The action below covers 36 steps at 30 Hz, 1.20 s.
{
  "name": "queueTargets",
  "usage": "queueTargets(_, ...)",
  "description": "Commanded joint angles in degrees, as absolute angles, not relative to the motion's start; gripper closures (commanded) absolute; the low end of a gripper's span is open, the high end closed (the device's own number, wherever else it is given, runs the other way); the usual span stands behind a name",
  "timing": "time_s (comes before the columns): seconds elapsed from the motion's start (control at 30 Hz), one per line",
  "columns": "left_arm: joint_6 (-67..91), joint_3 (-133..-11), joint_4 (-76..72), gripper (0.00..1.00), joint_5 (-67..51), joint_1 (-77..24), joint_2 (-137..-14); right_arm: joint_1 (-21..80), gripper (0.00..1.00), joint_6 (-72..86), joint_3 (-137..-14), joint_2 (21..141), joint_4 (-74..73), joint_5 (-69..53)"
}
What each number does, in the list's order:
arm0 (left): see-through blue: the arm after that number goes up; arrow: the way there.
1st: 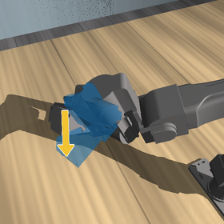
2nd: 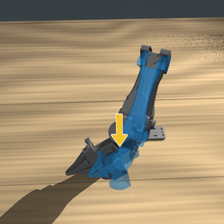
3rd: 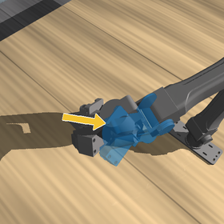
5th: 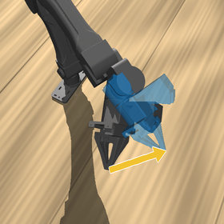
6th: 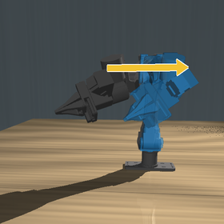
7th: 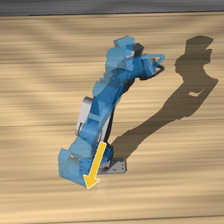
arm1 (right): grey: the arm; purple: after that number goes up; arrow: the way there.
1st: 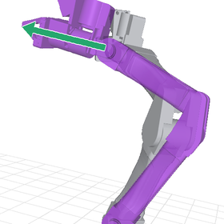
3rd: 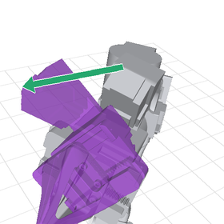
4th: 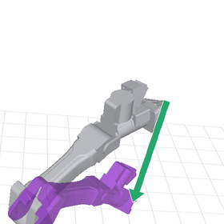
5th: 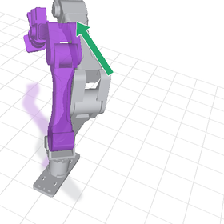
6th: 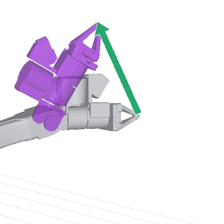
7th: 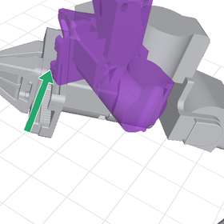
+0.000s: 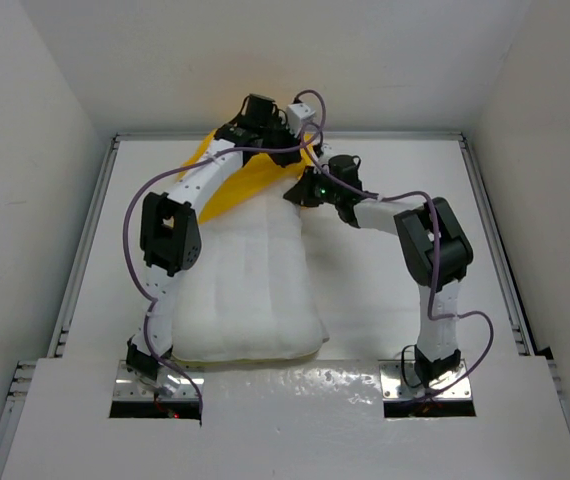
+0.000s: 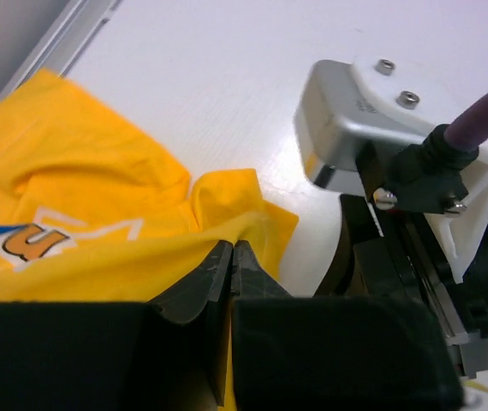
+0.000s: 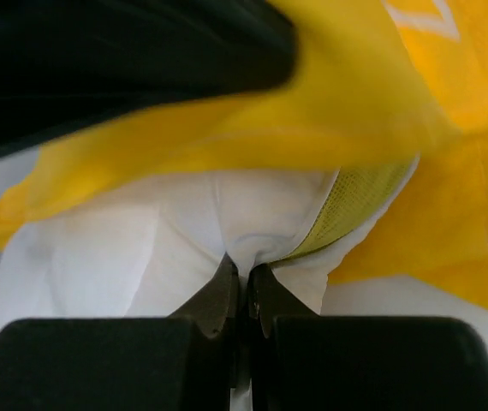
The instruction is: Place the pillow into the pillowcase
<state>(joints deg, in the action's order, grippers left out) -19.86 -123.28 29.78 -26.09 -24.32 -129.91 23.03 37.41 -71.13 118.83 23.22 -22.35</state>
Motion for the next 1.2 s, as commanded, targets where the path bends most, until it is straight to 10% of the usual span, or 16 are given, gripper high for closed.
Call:
queueTargets(0.0,-29.67,-129.19,35.39,1.0,-40.55,-23.91,-128.41,24.52,1.0,36.39,-69.96,111.54,37.7,-28.04)
queueTargets(0.4,-51.86,-130.17,64.07,1.0,-56.77,-24.26,-127.09,22.94,1.0,48.34,-70.31,121.28,61.97,-17.42)
queueTargets(0.73,-48.08,-118.92,60.56,1.0,-47.31,-21.36,-124.02,21.71,0.38,29.02,-60.32,110.76,36.22,-20.47)
queueTargets(0.97,-49.56,-118.39,61.96,1.0,-41.84,-21.53,-123.23,19.96,0.93,25.3,-52.03,101.42,31.64,-23.12)
queueTargets(1.17,-54.04,-116.98,63.98,1.0,-37.27,-22.41,-121.82,15.38,0.82,38.4,-58.96,106.87,26.55,-16.98)
